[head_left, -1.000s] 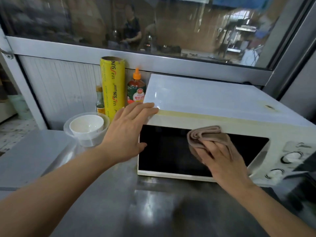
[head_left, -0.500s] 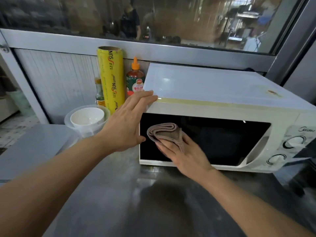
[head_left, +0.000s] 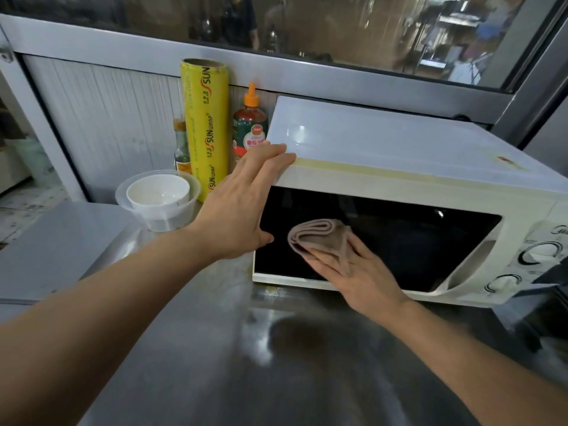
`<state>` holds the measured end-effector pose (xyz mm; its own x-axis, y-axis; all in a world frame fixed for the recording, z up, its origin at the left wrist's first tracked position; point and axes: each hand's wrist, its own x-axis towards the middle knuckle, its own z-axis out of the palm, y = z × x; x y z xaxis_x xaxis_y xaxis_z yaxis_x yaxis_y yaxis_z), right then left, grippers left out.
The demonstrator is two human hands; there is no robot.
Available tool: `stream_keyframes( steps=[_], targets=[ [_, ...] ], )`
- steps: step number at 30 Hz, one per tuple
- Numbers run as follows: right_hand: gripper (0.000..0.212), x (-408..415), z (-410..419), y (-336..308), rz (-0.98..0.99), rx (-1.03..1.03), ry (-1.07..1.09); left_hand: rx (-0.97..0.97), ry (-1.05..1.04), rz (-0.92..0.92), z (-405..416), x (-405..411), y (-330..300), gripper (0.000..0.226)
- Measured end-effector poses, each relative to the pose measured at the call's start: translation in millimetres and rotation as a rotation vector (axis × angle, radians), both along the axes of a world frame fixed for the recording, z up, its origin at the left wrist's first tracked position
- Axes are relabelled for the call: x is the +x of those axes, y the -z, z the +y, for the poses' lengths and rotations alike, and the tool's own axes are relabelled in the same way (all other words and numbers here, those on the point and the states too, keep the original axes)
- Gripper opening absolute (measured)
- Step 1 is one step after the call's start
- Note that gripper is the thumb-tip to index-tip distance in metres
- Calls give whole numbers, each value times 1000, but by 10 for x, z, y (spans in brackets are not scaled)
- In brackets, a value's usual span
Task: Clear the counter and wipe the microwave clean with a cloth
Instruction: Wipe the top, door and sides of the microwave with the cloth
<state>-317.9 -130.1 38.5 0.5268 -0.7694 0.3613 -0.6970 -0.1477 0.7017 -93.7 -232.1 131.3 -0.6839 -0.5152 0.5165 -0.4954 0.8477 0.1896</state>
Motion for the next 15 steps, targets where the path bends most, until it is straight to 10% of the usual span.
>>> stream_keyframes(
  steps=[15],
  targets=[
    [61,-346,283,4,74,234,58,-21,-15,-38,-28,-10,33,122]
  ],
)
